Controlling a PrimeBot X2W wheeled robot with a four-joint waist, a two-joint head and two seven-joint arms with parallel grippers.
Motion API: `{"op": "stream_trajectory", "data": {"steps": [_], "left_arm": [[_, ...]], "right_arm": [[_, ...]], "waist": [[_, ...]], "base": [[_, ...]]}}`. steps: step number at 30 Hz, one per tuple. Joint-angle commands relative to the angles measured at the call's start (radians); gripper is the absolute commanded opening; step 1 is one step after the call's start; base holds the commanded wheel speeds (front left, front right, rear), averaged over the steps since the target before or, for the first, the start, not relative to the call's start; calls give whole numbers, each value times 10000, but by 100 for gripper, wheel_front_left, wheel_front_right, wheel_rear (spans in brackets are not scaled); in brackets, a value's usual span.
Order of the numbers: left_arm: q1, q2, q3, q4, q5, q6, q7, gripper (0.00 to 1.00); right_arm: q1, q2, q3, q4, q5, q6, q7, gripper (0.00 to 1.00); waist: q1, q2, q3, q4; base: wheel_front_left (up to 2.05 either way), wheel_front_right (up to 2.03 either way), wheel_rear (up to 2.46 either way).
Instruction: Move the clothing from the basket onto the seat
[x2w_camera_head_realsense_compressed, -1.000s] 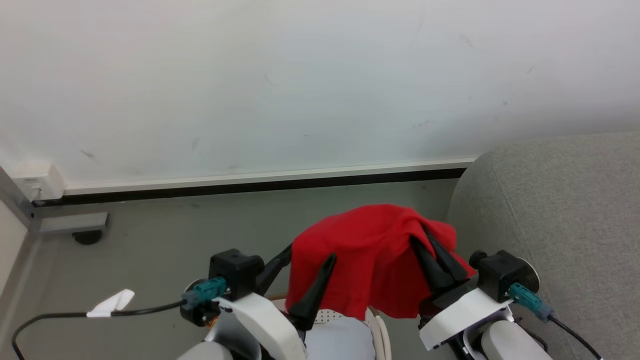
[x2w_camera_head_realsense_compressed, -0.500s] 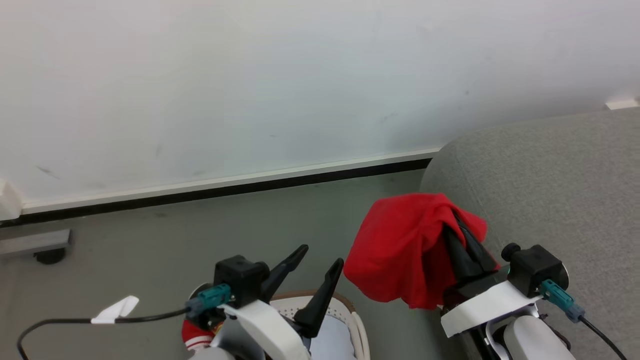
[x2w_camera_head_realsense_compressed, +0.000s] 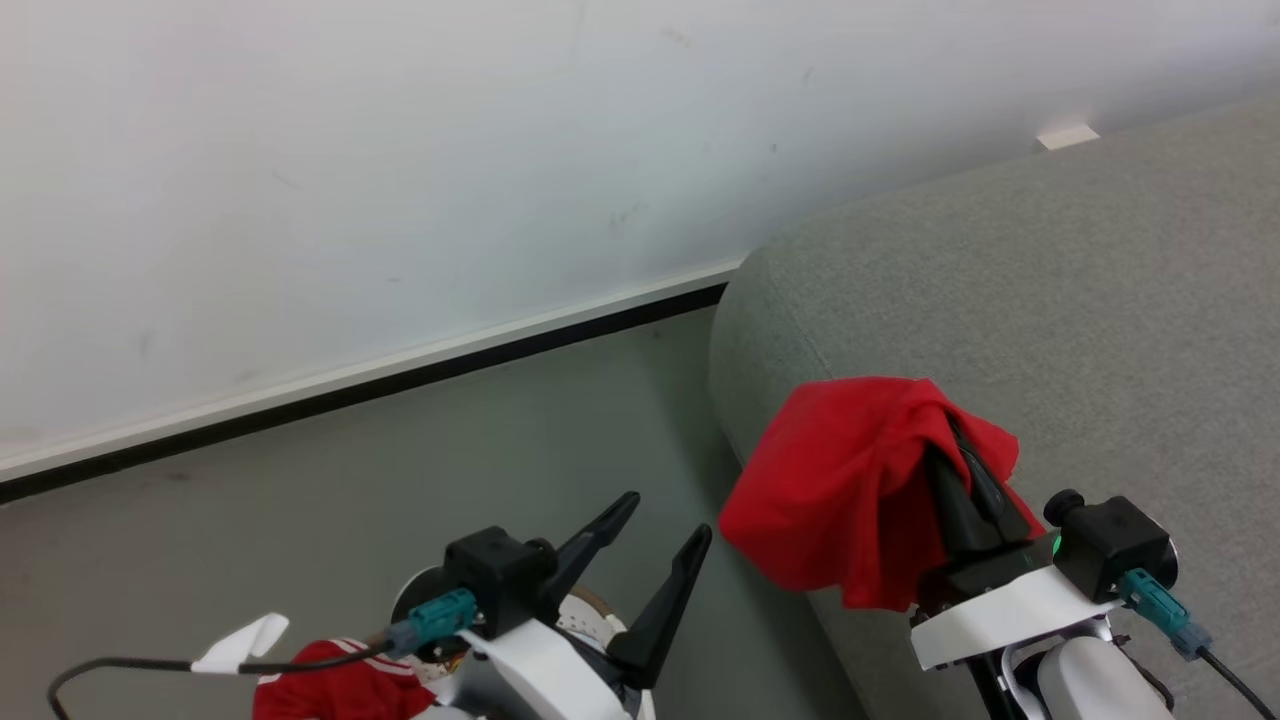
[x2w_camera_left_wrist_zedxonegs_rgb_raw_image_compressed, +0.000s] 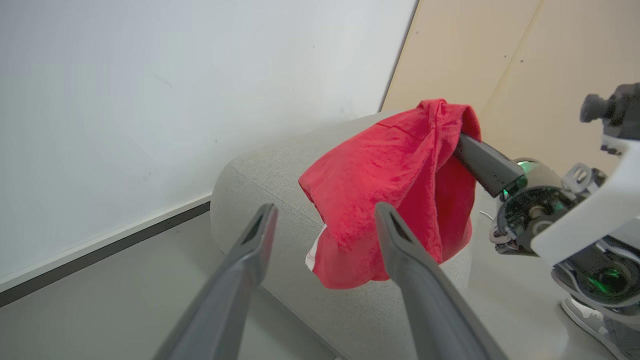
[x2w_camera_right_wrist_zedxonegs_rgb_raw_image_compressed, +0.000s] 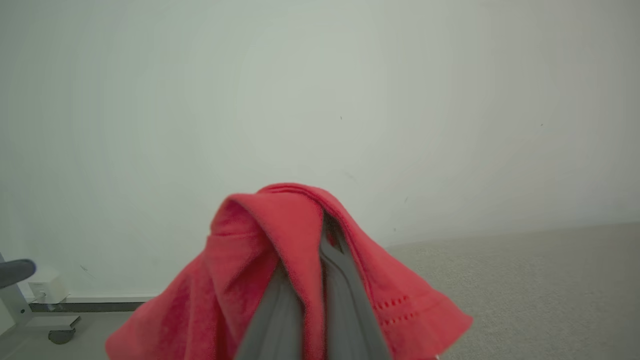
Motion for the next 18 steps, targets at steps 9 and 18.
{"op": "stream_trajectory", "data": {"steps": [9, 18], "left_arm": [[-621, 261, -237, -379, 576, -332, 14, 100], [-1981, 1256, -69, -1223, 1237, -924, 528, 100]], "right_arm": [[-470, -12, -1732, -549, -512, -21, -1, 0], [-3111, -42, -4289, -214, -1569, -21, 1, 0]], "waist": [[0, -1, 1829, -609], [0, -1, 4874, -36]], "base": [[0, 0, 0], [0, 0, 0]]}}
